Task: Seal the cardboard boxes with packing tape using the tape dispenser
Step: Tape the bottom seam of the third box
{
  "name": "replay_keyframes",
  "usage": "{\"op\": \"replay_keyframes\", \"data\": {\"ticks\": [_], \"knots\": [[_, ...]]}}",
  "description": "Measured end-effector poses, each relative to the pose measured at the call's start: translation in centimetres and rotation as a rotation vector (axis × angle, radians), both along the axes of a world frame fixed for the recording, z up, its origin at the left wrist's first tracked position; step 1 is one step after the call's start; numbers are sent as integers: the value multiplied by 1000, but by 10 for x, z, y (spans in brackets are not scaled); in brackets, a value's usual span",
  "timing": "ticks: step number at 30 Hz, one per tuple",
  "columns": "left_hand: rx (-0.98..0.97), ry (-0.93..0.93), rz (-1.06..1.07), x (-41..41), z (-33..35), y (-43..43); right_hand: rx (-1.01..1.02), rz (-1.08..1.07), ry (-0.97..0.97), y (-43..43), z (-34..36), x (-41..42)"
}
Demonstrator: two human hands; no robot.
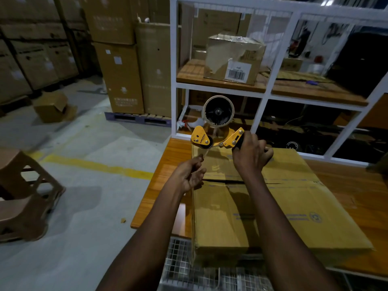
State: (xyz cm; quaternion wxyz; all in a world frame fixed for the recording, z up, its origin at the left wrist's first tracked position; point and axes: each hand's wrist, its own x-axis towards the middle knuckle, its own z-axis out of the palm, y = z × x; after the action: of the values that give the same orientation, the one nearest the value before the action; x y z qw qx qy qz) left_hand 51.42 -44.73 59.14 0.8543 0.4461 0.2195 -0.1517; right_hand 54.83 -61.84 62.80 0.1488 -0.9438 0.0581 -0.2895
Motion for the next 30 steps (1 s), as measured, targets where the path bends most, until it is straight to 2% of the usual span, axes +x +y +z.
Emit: {"op": "replay_keyframes", "data": {"ticks": [3, 7, 10, 17, 23, 30], "knots": [[185, -64, 36, 2, -3, 2, 3, -7, 33, -3, -5, -1], [310, -125, 64, 3, -5, 11, -11, -6, 40, -11, -21, -1], [501, -159, 79, -1, -15, 29, 23, -59, 55, -24, -31, 4], [830, -289, -69, 0, -44, 50, 17, -20, 155, -26, -56, 0], [933, -359, -100, 9, -66, 48, 19, -3, 169, -35, -68, 5], [1095, -366, -75, 10, -104, 34, -75, 72, 63, -45, -93, -3]]}}
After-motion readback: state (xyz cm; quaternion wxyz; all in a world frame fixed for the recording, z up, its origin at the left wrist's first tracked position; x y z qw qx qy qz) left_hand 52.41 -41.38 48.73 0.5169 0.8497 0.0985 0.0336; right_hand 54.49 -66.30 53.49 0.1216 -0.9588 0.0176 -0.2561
